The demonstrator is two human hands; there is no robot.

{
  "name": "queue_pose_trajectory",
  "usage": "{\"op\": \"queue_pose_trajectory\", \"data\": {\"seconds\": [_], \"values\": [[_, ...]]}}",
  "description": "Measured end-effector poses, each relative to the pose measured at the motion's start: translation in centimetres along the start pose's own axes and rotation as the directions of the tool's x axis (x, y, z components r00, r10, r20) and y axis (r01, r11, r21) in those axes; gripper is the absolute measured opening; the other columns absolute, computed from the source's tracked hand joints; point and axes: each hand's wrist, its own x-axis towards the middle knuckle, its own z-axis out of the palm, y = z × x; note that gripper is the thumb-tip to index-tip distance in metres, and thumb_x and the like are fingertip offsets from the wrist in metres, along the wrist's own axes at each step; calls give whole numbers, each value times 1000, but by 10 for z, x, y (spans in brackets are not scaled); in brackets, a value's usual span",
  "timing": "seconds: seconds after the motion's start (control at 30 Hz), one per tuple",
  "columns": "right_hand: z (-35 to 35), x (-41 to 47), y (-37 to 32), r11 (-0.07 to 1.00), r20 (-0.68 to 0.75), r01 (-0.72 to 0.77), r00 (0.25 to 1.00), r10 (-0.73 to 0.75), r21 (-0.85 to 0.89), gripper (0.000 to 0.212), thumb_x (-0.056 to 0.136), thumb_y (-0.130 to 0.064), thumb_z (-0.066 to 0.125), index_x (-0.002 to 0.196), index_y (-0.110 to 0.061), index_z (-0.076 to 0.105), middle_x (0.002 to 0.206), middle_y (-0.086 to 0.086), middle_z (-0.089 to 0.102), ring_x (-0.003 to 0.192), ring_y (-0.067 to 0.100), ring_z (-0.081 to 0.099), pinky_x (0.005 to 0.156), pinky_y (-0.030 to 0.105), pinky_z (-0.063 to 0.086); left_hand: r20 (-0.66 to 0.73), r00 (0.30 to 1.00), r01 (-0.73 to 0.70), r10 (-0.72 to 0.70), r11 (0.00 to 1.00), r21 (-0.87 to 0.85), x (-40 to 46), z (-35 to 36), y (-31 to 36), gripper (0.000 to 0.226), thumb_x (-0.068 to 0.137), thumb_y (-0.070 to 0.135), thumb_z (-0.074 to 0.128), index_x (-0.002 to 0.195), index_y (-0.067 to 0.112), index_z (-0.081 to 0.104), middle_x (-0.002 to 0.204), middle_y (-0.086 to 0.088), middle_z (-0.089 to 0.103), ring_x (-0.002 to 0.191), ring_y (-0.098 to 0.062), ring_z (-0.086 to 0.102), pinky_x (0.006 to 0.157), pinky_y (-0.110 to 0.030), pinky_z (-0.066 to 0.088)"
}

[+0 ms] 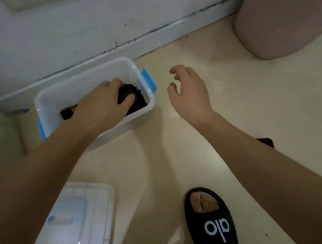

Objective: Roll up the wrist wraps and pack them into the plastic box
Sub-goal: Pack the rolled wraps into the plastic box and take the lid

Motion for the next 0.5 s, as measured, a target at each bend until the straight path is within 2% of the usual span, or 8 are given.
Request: {"op": "queue_pose_trajectory", "data": {"seconds": [0.07, 0.13, 0.2, 0.27, 0.3, 0.37, 0.4, 0.5], "values": [[-24, -14, 50, 940, 162, -175, 960, 229, -293, 50, 92, -13, 55, 142, -16, 50, 133, 14, 58, 119, 35, 57, 102, 46, 44, -14, 991, -135, 134, 989, -54, -1, 6, 43, 54, 100, 55, 45, 140, 20, 48, 132, -6, 57, 111, -27, 58, 94, -44, 49], [-46, -41, 98, 740, 314, -251, 787, 532, -624, 58, 94, -20, 55, 150, -22, 39, 146, 14, 47, 136, 37, 44, 113, 54, 34, 32, 970, -240, 242, 970, -42, -6, 22, 79, 58, 99, 55, 50, 145, 20, 45, 140, -5, 53, 119, -27, 57, 97, -44, 49], [-63, -74, 137, 562, 342, -246, 585, 735, -789, 69, 93, -25, 57, 155, -26, 27, 156, 15, 32, 147, 40, 25, 115, 70, 24, 87, 952, -296, 292, 954, 44, -11, 42, 100, 61, 99, 50, 54, 147, 15, 40, 140, -9, 50, 119, -29, 55, 94, -48, 50], [-70, -105, 165, 481, 302, -318, 475, 827, -817, 80, 89, -26, 61, 155, -28, 17, 157, 17, 21, 148, 43, 17, 110, 74, 27, 138, 948, -302, 285, 946, 118, -15, 60, 107, 58, 99, 43, 56, 144, 10, 38, 134, -12, 50, 115, -30, 55, 92, -46, 50], [-70, -119, 177, 481, 273, -409, 471, 839, -776, 78, 90, -28, 62, 154, -28, 17, 154, 17, 22, 145, 43, 22, 108, 70, 34, 171, 948, -293, 270, 948, 127, -17, 65, 108, 57, 99, 41, 56, 143, 9, 38, 132, -12, 50, 115, -30, 55, 92, -45, 49], [-64, -138, 191, 514, 177, -592, 533, 827, -620, 64, 95, -27, 58, 150, -22, 25, 144, 19, 28, 131, 43, 36, 98, 56, 46, 226, 938, -295, 262, 947, 127, -23, 72, 106, 55, 100, 37, 56, 144, 9, 37, 131, -11, 50, 114, -29, 54, 92, -42, 48], [-60, -144, 194, 532, 125, -645, 566, 815, -548, 59, 96, -23, 56, 148, -18, 29, 140, 20, 31, 125, 43, 40, 91, 52, 48, 239, 934, -303, 266, 944, 133, -24, 74, 103, 55, 101, 36, 55, 145, 10, 37, 130, -10, 51, 113, -28, 54, 92, -40, 48], [-51, -144, 190, 572, 71, -679, 614, 786, -460, 59, 97, -21, 57, 150, -21, 31, 138, 22, 33, 121, 44, 42, 87, 50, 47, 219, 939, -302, 265, 940, 158, -28, 71, 88, 54, 101, 36, 55, 146, 11, 37, 127, -9, 52, 109, -26, 55, 88, -38, 48]]}}
